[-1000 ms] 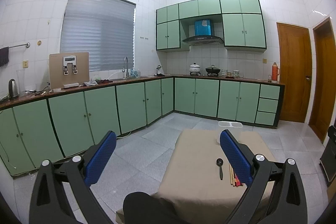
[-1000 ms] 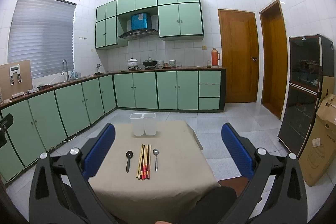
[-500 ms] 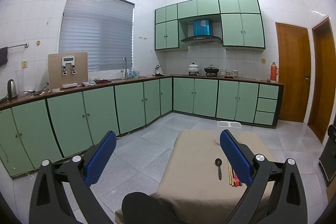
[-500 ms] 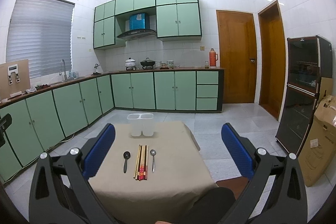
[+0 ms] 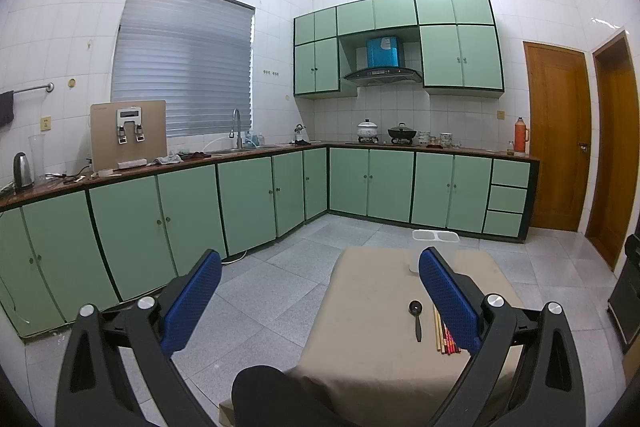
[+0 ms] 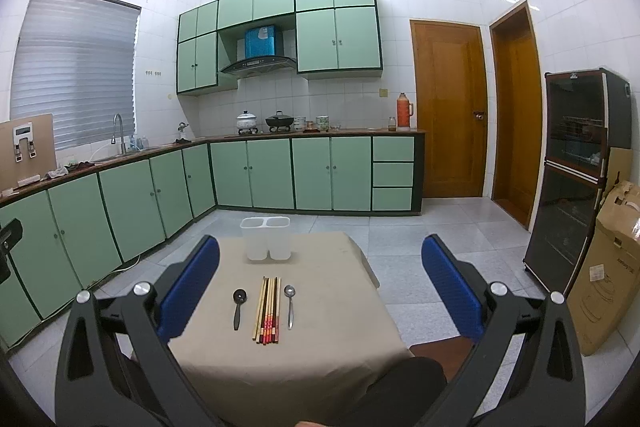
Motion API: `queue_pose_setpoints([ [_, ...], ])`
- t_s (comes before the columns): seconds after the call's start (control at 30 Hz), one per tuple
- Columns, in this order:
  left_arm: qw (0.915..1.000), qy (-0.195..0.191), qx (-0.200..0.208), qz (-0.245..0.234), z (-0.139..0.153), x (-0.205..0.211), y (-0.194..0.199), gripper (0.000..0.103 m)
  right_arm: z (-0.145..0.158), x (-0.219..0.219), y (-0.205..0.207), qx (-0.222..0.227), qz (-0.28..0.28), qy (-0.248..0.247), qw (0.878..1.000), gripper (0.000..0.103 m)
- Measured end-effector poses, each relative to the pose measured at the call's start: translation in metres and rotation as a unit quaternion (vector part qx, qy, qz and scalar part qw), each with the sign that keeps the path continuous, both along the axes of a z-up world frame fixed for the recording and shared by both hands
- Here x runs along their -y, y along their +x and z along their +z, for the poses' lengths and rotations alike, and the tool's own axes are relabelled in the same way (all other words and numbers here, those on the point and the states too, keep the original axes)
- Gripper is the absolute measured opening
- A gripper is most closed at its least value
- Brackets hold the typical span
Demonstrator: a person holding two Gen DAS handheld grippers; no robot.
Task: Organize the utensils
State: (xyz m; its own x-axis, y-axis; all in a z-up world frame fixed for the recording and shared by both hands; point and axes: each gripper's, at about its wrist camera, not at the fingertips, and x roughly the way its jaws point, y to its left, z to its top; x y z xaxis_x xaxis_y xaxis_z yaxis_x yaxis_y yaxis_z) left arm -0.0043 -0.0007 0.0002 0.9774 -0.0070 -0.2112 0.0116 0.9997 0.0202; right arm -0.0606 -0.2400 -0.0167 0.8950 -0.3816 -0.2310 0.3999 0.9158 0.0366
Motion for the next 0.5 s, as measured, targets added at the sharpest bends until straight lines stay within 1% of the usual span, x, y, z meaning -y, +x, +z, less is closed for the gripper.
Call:
queue_pose_setpoints([
  [0.5,1.0000,0.001,0.000,0.000,0.0011,0.0006,-0.0006,0.097,0.0000,0.0002,0.0002,0.000,0.000,0.000,1.000,0.098],
])
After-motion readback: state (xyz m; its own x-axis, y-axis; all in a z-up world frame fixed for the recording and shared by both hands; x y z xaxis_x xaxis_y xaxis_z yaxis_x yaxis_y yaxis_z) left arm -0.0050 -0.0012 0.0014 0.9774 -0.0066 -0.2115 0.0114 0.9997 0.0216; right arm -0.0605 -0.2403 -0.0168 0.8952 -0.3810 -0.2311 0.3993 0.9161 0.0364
